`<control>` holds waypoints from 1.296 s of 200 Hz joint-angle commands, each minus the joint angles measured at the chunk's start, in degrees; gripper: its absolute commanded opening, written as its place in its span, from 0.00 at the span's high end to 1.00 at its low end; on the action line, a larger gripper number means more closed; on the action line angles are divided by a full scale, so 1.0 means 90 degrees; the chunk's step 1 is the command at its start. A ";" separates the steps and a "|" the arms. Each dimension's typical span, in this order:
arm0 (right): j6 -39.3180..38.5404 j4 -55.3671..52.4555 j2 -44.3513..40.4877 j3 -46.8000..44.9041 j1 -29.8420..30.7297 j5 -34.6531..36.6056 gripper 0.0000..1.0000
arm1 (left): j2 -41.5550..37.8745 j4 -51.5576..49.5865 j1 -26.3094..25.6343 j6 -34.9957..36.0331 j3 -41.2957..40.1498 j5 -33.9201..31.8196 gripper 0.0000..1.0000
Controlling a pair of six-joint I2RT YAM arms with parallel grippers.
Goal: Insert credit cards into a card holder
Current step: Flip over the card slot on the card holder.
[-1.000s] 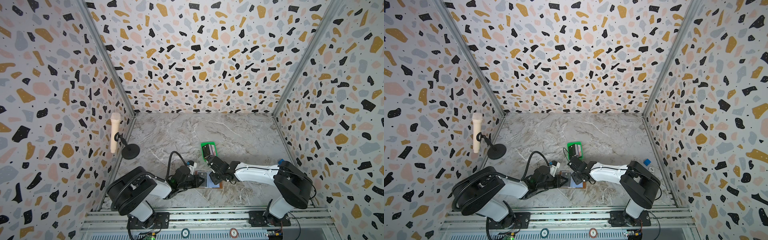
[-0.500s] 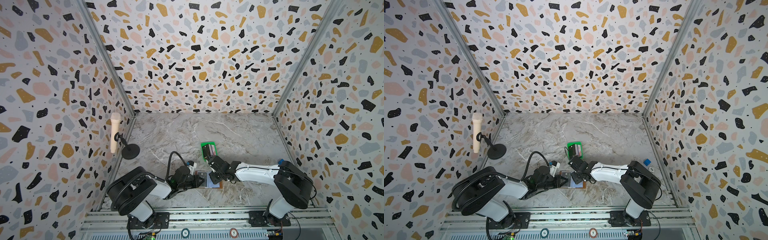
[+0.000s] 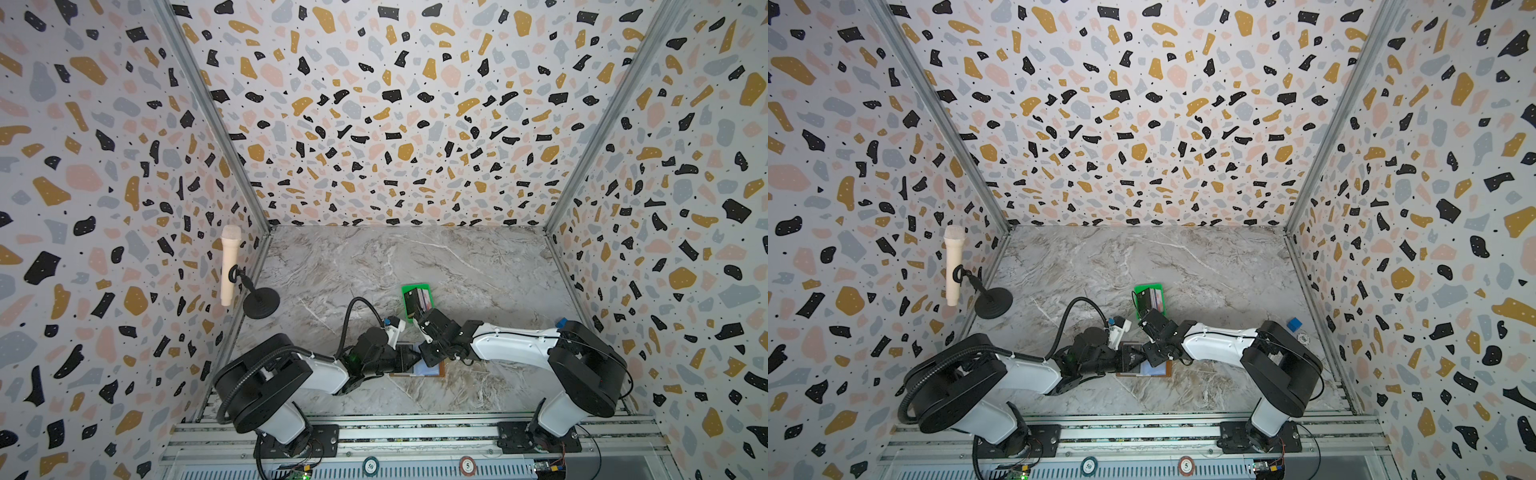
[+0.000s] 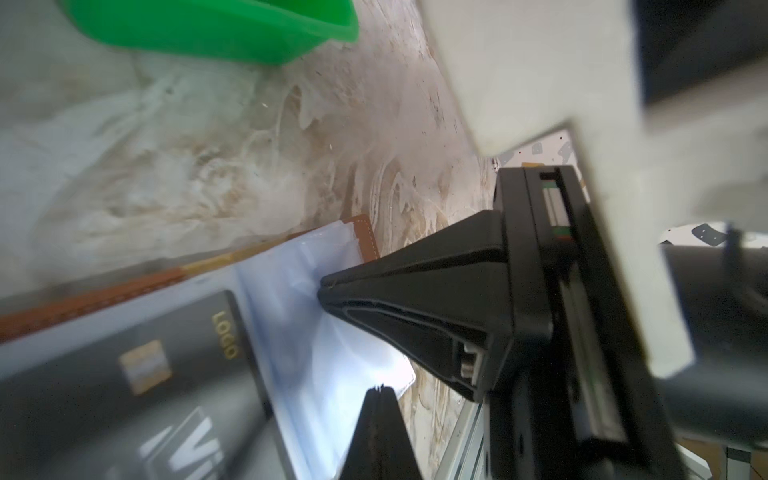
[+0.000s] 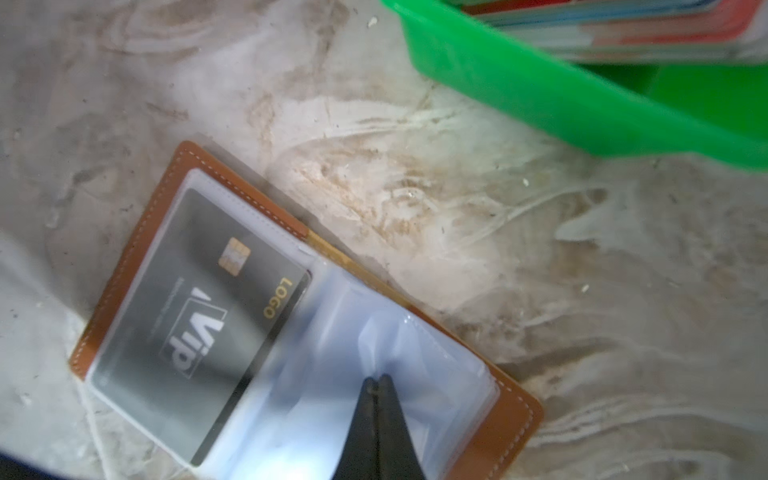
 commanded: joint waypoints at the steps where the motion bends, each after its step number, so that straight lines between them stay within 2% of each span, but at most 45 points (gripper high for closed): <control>1: 0.0053 -0.0203 0.0034 -0.0075 -0.0016 -0.0085 1.00 | 0.0440 0.0355 -0.0044 -0.0014 0.0062 0.0178 1.00; 72: 0.0140 -0.0151 -0.0341 -0.0066 -0.0035 -0.0110 1.00 | 0.0991 0.0029 -0.0034 -0.0170 0.0025 -0.0087 1.00; 105: 0.0270 -0.0117 -0.0825 -0.0123 -0.0101 -0.0292 0.75 | 0.1194 0.0334 -0.0025 -0.0355 -0.0125 -0.0060 1.00; 140: 0.0505 -0.0064 -0.1177 -0.0436 -0.0310 -0.0746 0.65 | 0.1409 0.0795 0.0015 -0.0564 -0.0249 0.0063 1.00; 196: 0.0800 0.0168 -0.1499 -0.1112 -0.0597 -0.1101 0.61 | 0.1413 0.0840 0.0052 -0.0565 -0.0279 0.0088 1.00; 259: 0.0767 0.0420 -0.1280 -0.1093 -0.0561 -0.1454 0.61 | 0.1446 0.0835 0.0053 -0.0566 -0.0260 0.0121 1.00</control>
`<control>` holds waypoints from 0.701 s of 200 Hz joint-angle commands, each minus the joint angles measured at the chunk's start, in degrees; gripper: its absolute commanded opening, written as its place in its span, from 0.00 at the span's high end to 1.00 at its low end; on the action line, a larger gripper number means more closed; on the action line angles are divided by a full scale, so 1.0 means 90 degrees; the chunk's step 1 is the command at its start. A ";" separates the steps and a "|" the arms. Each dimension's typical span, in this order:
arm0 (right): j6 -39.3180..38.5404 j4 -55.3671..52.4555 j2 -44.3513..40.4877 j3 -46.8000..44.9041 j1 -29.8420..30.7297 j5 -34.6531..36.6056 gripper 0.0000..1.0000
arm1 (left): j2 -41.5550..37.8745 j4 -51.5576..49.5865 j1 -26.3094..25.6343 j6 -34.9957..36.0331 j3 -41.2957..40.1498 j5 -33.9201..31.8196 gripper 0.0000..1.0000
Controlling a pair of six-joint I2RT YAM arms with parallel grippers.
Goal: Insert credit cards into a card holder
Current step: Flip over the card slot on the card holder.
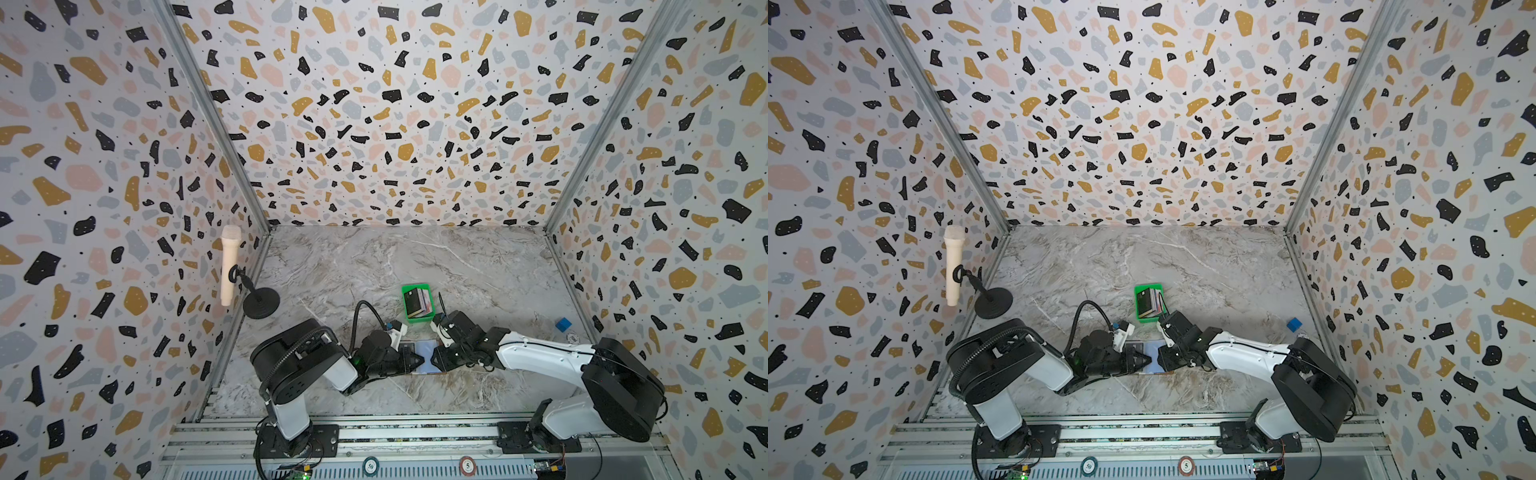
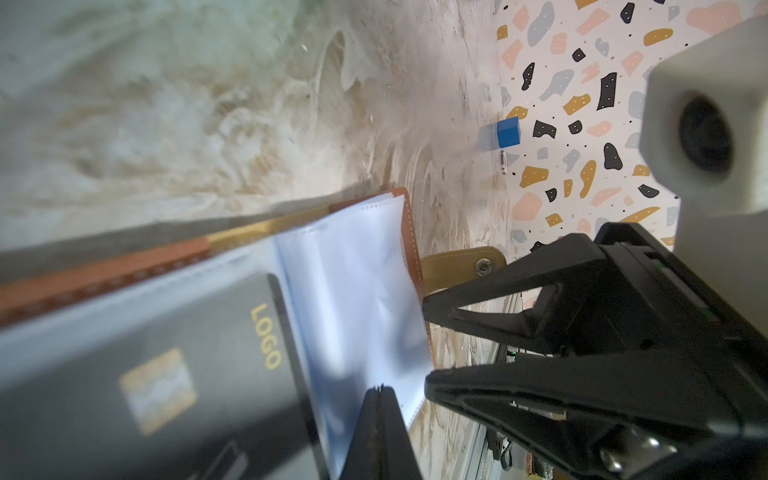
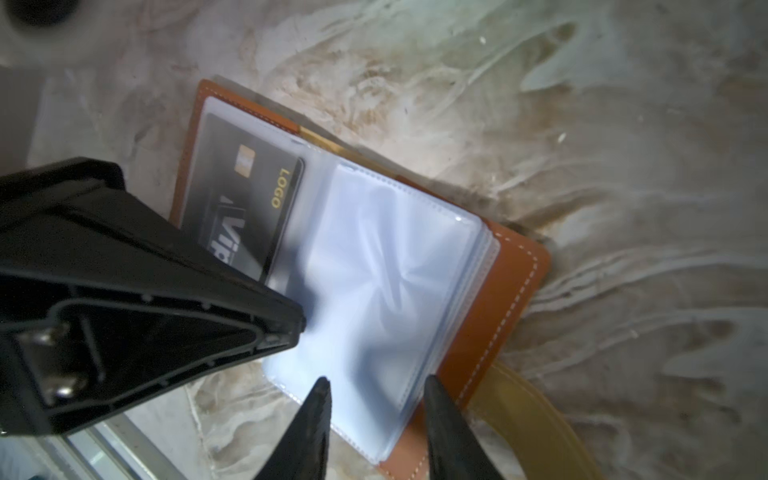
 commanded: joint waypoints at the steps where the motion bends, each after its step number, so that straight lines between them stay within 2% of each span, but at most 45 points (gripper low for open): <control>1: 0.0048 0.0158 -0.0016 0.0079 0.0027 -0.0191 0.61 | 0.0276 -0.0489 0.0007 0.0073 -0.0177 -0.0075 1.00; 140: 0.0052 0.0381 0.0374 0.0111 0.0142 -0.0310 0.62 | 0.0338 -0.0300 0.0026 0.0024 -0.0217 -0.0005 1.00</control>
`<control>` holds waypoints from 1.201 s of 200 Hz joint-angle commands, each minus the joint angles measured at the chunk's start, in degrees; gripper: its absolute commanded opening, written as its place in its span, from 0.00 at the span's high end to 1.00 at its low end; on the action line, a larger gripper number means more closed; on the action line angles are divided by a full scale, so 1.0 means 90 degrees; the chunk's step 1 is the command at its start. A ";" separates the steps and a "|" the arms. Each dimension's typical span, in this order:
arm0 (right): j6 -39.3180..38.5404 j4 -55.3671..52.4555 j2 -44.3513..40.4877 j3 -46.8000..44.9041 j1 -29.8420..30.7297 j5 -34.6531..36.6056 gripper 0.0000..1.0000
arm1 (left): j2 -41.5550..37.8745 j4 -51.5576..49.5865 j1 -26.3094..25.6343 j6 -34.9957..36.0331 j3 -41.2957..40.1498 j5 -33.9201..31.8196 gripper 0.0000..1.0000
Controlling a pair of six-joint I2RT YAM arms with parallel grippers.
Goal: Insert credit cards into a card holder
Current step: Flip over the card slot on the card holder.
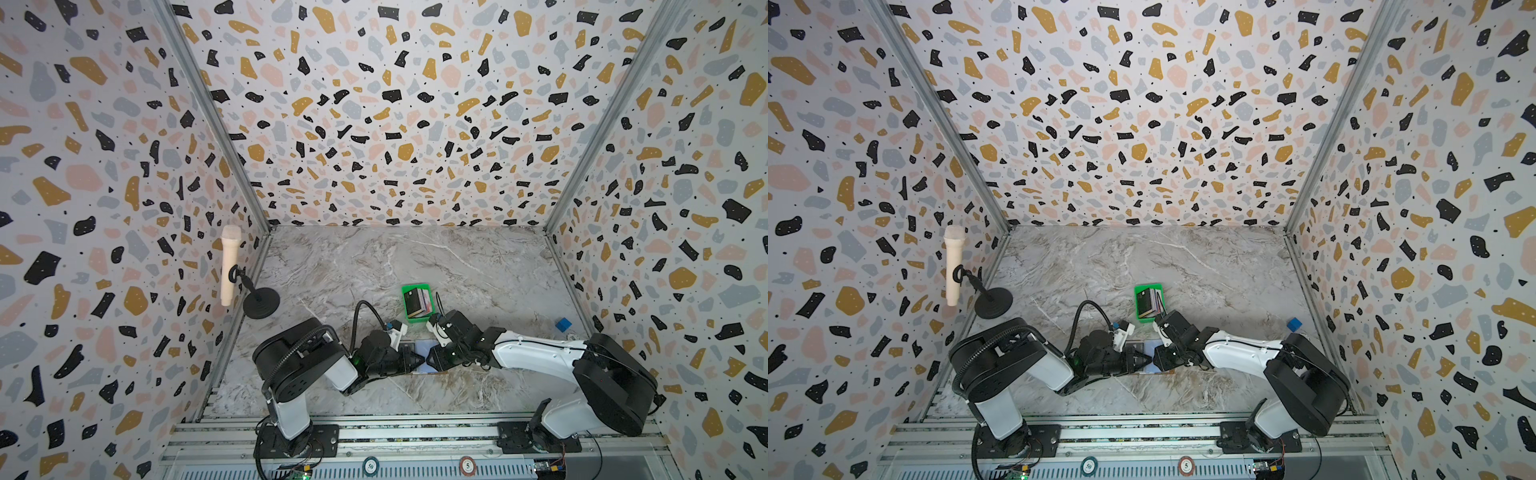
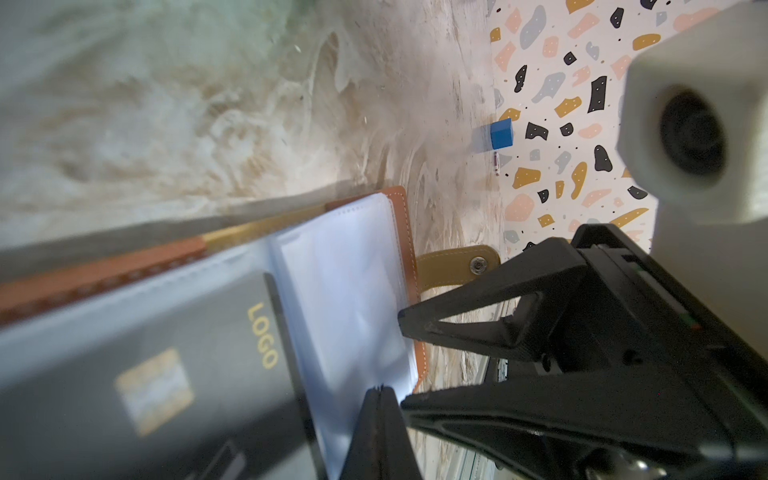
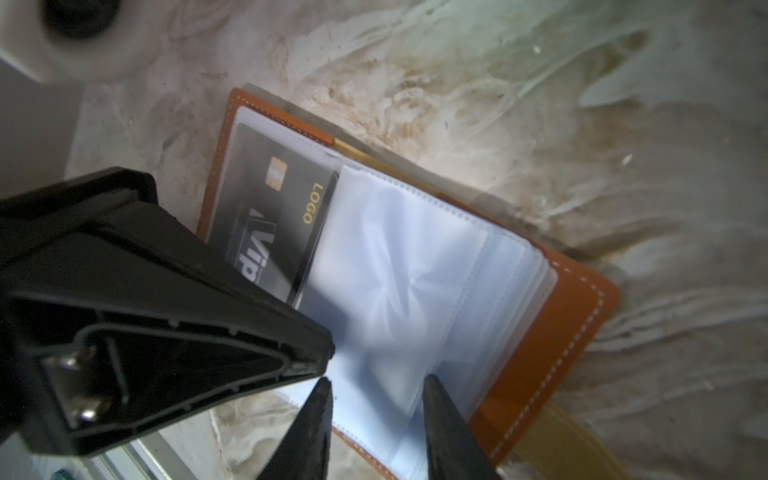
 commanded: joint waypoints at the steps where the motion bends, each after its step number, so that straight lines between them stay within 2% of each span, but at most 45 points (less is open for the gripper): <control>1: 0.0033 0.0015 0.0074 0.0078 0.0090 -0.0081 0.62 | 0.0254 -0.0499 0.0007 0.0090 -0.0197 -0.0078 1.00; 35: 0.0026 0.0133 0.0100 0.0107 0.0091 -0.0178 0.62 | 0.0124 -0.0117 0.0059 -0.0038 -0.0329 -0.0041 1.00; 70: -0.0016 0.0149 0.0212 0.0097 0.0086 -0.0112 0.61 | -0.0642 -0.0039 0.0292 -0.0112 -0.0610 -0.0131 1.00; 107: -0.0053 0.0202 0.0309 0.0103 0.0066 -0.0142 0.62 | -0.1409 -0.0629 0.0488 0.0009 -0.0818 -0.0354 1.00; 134: -0.0074 0.0222 0.0289 0.0151 0.0066 -0.0231 0.62 | -0.2006 -0.1879 0.0801 0.0512 -0.0930 -0.0767 1.00; 166: -0.0120 0.0221 0.0247 0.0297 0.0096 -0.0333 0.61 | -0.2489 -0.2687 0.1093 0.0793 -0.1056 -0.1043 1.00; 190: -0.0153 0.0211 0.0328 0.0488 0.0167 -0.0338 0.62 | -0.2513 -0.2825 0.1097 0.0910 -0.0980 -0.0975 1.00; 240: -0.0163 0.0156 0.0472 0.0817 0.0337 -0.0273 0.61 | -0.2139 -0.2296 0.1019 0.0750 -0.0976 -0.0684 1.00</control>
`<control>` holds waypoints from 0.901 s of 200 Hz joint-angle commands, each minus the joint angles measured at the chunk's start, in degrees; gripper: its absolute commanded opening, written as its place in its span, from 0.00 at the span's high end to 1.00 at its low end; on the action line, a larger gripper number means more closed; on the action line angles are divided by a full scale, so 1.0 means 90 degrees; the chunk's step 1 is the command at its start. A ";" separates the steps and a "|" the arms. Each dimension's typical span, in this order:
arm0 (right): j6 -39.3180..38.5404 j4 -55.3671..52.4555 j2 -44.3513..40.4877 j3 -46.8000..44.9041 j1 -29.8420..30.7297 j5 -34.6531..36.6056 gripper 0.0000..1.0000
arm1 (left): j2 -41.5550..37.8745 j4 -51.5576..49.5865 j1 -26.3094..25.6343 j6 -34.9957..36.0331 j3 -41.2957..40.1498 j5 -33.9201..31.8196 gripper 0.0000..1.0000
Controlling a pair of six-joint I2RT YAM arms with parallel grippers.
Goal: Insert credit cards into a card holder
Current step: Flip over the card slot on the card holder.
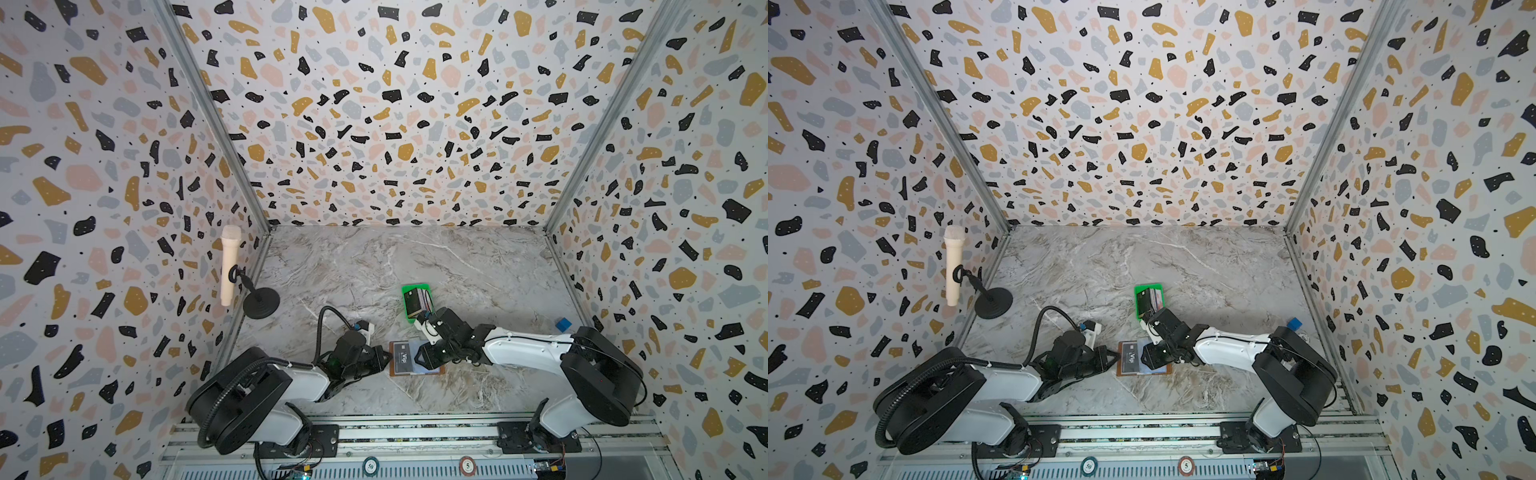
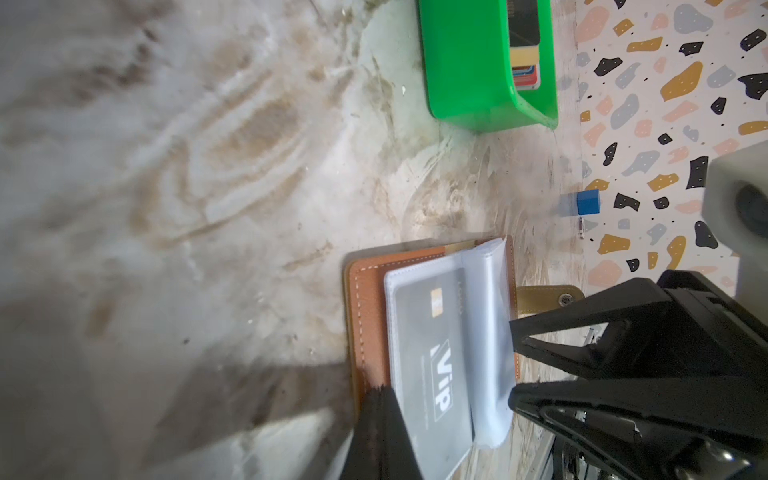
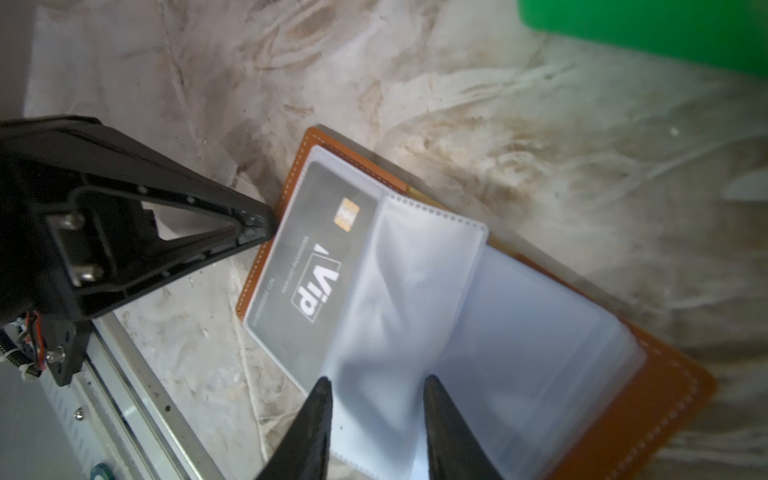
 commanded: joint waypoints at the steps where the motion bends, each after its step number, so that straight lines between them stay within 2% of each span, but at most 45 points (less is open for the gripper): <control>1: -0.0063 -0.0113 0.0000 0.0282 0.0074 0.0030 0.61 | 0.0212 0.0089 -0.0040 0.0055 0.0002 0.0132 1.00; 51: -0.0134 -0.0107 0.0365 0.0702 0.0280 -0.0051 0.61 | 0.0425 0.0401 -0.0085 -0.0033 0.0059 0.0309 1.00; 88: -0.0251 -0.0192 0.0622 0.1182 0.0456 -0.0106 0.61 | 0.0141 0.0285 -0.0067 0.0003 0.0074 0.0293 1.00; 144: -0.0380 -0.0467 0.0182 0.1264 0.0420 0.0132 0.61 | -0.0830 -0.0586 0.0091 0.0395 0.0305 0.0154 1.00; 180: -0.0358 -0.0560 -0.0217 0.0722 -0.0089 0.0297 0.61 | -0.0572 -0.0765 -0.0209 0.0636 0.0722 0.0175 1.00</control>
